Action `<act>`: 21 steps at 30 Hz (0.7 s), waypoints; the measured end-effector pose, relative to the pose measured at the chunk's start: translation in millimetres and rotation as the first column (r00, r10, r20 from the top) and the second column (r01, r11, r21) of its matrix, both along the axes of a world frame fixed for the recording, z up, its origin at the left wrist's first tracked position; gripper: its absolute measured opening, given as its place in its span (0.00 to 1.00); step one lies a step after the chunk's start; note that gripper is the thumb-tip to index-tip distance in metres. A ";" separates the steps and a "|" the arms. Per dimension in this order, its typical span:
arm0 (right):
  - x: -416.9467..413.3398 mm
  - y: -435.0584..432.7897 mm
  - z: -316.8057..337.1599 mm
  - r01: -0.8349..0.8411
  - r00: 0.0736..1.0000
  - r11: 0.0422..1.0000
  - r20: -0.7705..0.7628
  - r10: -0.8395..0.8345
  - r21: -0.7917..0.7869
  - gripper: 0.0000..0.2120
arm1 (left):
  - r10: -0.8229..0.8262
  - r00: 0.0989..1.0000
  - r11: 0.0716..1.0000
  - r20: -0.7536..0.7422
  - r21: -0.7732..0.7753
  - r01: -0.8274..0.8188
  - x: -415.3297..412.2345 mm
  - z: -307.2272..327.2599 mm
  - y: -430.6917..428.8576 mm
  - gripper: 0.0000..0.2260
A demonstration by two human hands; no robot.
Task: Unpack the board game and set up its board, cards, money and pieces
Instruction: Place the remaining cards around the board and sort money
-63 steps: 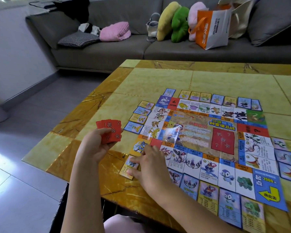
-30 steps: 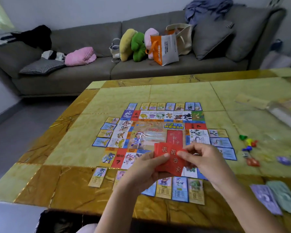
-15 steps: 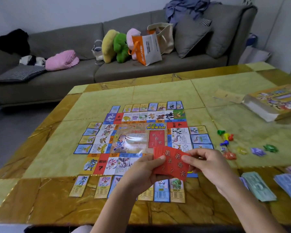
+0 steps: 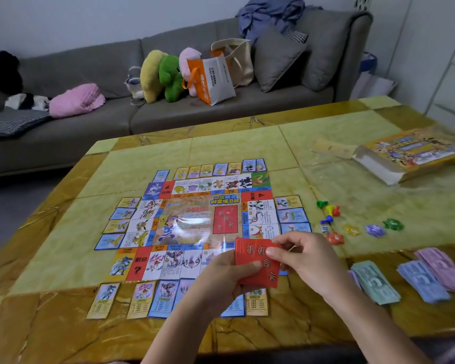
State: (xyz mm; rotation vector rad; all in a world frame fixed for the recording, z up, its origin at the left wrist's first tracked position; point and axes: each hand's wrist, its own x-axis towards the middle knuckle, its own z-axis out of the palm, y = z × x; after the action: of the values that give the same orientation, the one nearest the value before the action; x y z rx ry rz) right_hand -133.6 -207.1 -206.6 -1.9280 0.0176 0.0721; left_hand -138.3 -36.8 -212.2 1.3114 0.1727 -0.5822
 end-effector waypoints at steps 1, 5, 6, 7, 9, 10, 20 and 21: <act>-1.1 -0.4 -1.3 0.009 1.000 0.999 0.015 -0.008 -0.034 0.09 | -0.006 1.000 1.000 -0.002 0.006 0.006 -1.1 -0.4 -2.7 0.10; -8.3 -9.4 -8.4 0.000 0.991 0.966 0.128 0.034 -0.259 0.20 | 0.024 0.999 0.999 -0.023 -0.038 -0.025 -3.6 2.6 -15.5 0.08; -9.4 -12.2 -8.1 -0.042 0.986 0.949 0.141 0.090 -0.312 0.25 | 0.035 0.999 0.998 -0.030 -0.056 -0.037 -3.5 3.6 -18.4 0.08; -9.9 -14.6 -7.0 -0.092 0.979 0.927 0.139 0.151 -0.363 0.29 | 0.047 0.998 0.997 -0.036 -0.065 -0.049 -3.3 3.7 -20.5 0.08; -11.3 -19.3 -3.5 -0.183 0.955 0.873 0.130 0.268 -0.451 0.33 | 0.062 0.997 0.996 -0.038 -0.055 -0.064 -4.5 1.7 -25.0 0.08; -12.1 -21.3 -1.5 -0.221 0.940 0.844 0.125 0.319 -0.488 0.35 | 0.066 0.997 0.997 -0.039 -0.045 -0.068 -6.2 0.6 -27.0 0.07; -23.3 -23.1 5.1 -0.374 0.839 0.677 0.079 0.538 -0.634 0.35 | -0.096 0.995 0.993 -0.030 -0.079 0.093 -12.8 -8.1 -22.3 0.12; -23.9 -21.9 4.0 -0.374 0.828 0.663 0.088 0.553 -0.649 0.34 | -0.124 0.992 0.990 -0.009 -0.062 0.123 -12.5 -10.2 -20.7 0.12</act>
State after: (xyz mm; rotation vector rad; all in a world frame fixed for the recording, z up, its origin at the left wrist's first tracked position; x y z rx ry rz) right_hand -157.4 -229.0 -202.6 -2.5361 -0.7503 0.1545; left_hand -150.8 -57.6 -222.4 1.2650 0.0837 -0.6963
